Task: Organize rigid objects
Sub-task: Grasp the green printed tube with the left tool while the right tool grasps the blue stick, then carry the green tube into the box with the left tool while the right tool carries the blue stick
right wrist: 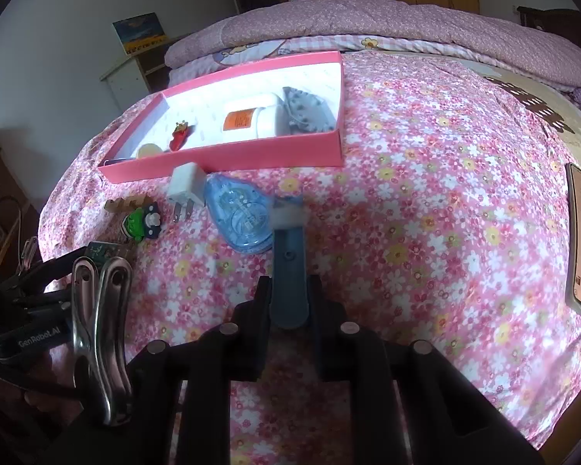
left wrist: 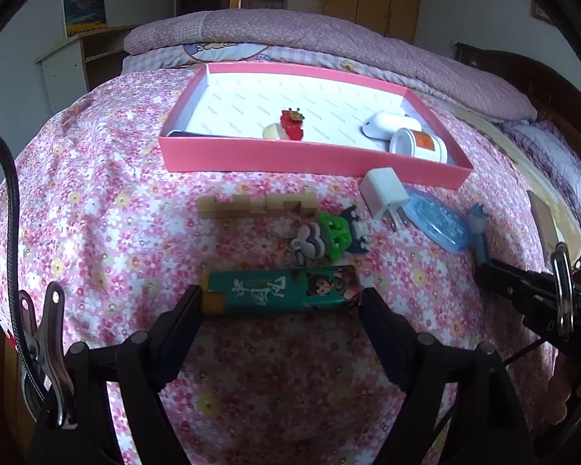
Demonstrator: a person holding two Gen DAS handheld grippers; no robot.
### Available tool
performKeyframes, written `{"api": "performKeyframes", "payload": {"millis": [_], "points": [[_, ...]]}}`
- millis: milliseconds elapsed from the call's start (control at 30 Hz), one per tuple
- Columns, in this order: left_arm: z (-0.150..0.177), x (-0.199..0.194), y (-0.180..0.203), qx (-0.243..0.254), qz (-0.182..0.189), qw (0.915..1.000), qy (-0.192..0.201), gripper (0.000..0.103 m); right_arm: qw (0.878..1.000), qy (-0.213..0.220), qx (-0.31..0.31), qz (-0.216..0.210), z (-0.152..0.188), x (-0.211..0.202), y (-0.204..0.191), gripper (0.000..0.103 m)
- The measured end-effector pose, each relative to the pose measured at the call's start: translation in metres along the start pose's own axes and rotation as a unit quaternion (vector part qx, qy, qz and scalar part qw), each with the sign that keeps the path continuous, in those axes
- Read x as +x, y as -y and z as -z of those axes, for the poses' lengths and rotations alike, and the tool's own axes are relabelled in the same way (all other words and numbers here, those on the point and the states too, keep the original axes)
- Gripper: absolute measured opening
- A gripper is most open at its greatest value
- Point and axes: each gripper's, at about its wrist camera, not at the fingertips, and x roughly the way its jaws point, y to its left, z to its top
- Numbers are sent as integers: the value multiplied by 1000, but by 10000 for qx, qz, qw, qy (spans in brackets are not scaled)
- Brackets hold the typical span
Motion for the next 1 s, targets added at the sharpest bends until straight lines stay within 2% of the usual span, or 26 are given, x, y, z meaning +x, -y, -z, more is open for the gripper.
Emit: {"api": "performKeyframes", "payload": {"millis": [200,700,1000], "points": [[-5,-6,-3,34,41,9999,93,84,9999,-51,-126,31,0,1,-2,19],[-35,-14,-12,92,80,9995,293,84,9994,146,204,-225,-4,-7,5,19],[-79,-6,-17,124,99,9987,482,84,9983,359,364,-284,-32,-16,13,19]]}}
